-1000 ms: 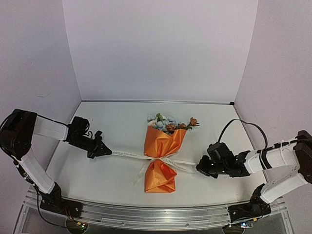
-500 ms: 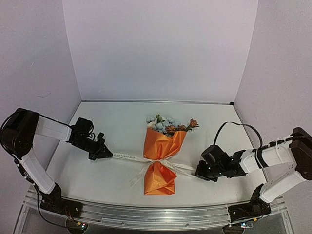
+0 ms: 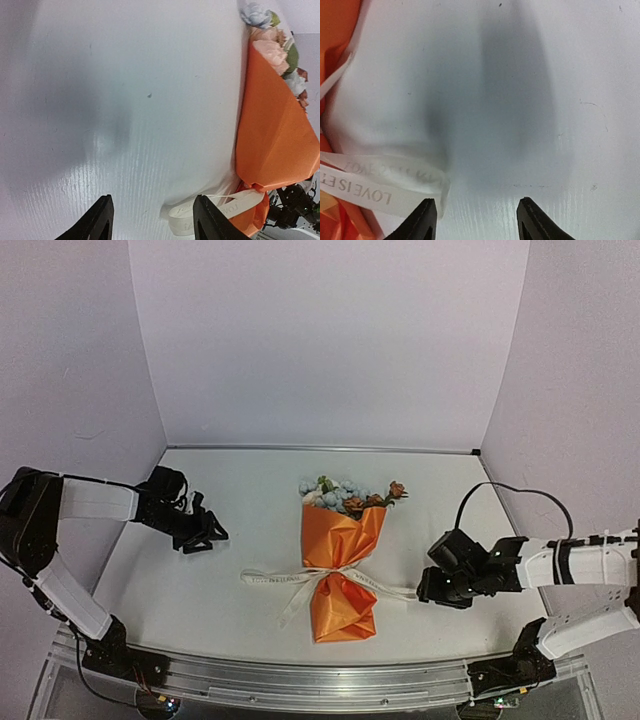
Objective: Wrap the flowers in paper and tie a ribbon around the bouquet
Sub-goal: Tie the half-tied ribbon around the folded bouquet, then adjust the ribbon on the folded bouquet.
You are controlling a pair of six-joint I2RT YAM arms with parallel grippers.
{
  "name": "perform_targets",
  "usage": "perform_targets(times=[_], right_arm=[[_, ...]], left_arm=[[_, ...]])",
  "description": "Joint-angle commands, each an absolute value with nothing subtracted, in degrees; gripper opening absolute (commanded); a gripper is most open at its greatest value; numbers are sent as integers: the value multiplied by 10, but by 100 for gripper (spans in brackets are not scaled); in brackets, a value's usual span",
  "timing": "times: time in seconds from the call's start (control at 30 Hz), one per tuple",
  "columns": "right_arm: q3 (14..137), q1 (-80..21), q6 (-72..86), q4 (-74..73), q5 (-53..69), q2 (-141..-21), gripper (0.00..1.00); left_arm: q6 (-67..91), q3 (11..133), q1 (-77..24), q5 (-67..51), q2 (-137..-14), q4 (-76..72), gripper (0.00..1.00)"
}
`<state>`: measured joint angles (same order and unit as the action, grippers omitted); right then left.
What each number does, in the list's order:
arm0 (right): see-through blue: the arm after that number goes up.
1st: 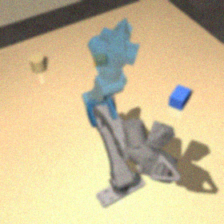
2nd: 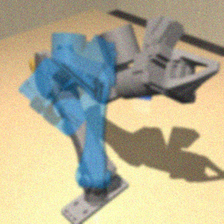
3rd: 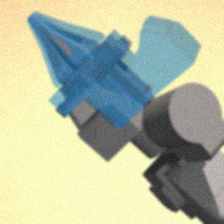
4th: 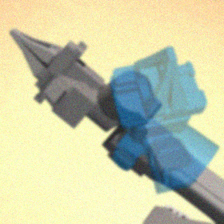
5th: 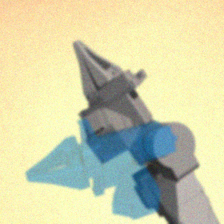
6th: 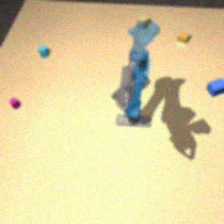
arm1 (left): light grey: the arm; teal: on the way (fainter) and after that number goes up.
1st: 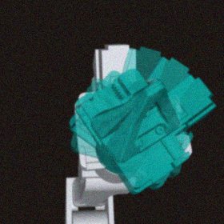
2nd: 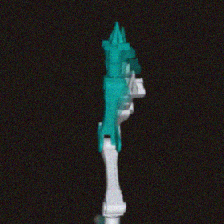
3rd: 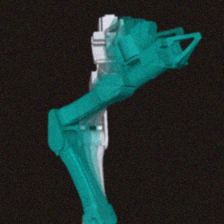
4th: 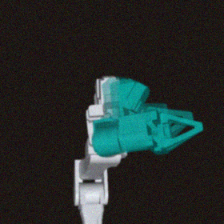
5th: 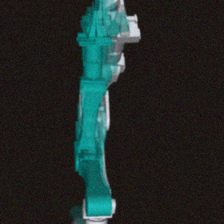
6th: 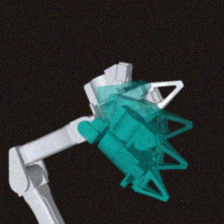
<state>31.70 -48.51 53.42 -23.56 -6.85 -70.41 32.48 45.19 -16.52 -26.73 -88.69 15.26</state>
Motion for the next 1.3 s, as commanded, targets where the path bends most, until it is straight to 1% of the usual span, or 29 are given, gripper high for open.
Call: perform_targets(times=[0.0, 0.13, 0.23, 0.3, 0.4, 0.43, 0.63, 0.73, 0.93, 1.13, 1.27], right_arm=[[384, -483, 528, -270, -89, -687, 65], [442, -482, 537, -249, -66, -728, 66], [456, -482, 570, -178, -45, -771, 65], [476, -482, 586, -134, -20, -816, 60], [516, -482, 608, -97, 9, -879, 49], [520, -482, 615, -77, 16, -893, 47], [535, -482, 651, -15, 21, -961, 41], [531, -482, 667, 3, 25, -975, 37], [522, -482, 693, 44, 34, -995, 35], [505, -482, 724, 83, 39, -1009, 28], [500, -482, 734, 102, 31, -1014, 23]], left_arm=[[307, 462, -183, -248, -819, 150, 57], [308, 445, -236, -235, -776, 140, 57], [311, 423, -290, -226, -751, 121, 57], [307, 408, -328, -212, -740, 110, 56], [308, 387, -374, -207, -738, 89, 55], [310, 383, -387, -206, -740, 83, 54], [301, 392, -459, -204, -784, 61, 52], [294, 401, -479, -208, -813, 55, 51], [282, 416, -502, -214, -855, 42, 50], [279, 427, -510, -223, -888, 26, 50], [269, 435, -514, -206, -906, 30, 50]])
